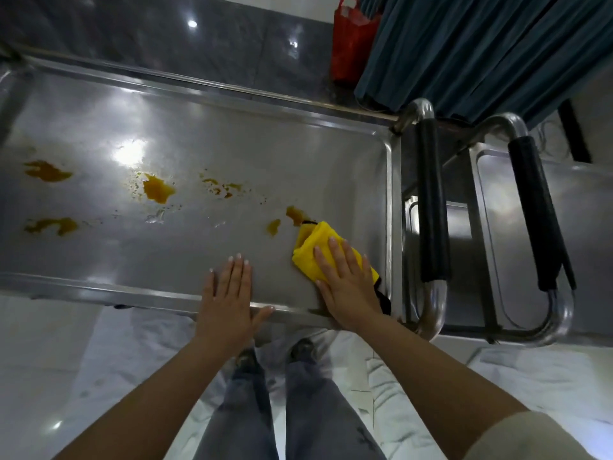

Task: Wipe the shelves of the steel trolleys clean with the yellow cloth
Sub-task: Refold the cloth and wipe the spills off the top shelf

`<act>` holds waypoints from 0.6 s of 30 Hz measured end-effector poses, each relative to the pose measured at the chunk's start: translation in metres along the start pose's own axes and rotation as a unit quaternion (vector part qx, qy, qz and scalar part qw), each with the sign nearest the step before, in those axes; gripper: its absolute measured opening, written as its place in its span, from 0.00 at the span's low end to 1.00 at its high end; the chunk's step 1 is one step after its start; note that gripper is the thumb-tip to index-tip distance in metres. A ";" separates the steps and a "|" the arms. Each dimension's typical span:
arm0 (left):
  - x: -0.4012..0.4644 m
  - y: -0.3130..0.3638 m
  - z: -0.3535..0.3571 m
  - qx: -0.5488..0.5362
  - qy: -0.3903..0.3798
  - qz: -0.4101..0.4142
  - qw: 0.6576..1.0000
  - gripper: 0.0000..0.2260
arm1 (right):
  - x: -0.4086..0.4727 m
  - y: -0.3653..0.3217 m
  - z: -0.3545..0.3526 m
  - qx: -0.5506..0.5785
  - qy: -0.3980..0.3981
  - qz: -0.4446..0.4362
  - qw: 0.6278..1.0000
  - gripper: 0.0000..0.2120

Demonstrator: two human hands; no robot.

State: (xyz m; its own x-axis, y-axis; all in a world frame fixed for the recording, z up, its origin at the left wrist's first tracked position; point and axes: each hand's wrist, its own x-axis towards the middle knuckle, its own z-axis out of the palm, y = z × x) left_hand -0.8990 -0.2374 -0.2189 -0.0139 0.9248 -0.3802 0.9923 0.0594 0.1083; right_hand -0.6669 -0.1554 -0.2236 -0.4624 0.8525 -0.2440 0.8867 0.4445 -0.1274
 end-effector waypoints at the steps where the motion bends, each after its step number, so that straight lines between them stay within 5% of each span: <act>1: 0.004 -0.005 -0.004 0.003 0.007 0.015 1.000 0.47 | -0.009 -0.002 0.003 0.002 0.002 -0.006 1.000 0.27; 8: 0.029 -0.033 -0.003 0.066 -0.030 0.127 0.989 0.51 | -0.041 -0.009 0.013 0.015 -0.015 -0.023 1.000 0.26; 18: 0.032 -0.041 0.009 0.011 -0.009 0.163 0.987 0.48 | 0.060 0.014 -0.020 0.042 -0.015 0.046 0.998 0.26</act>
State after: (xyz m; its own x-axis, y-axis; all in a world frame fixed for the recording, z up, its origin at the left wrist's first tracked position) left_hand -0.9389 -0.2135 -0.2439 0.3081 0.8868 -0.3445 0.9461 -0.2478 0.2083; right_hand -0.6824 -0.0920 -0.2206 -0.3799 0.8795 -0.2867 0.9229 0.3393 -0.1821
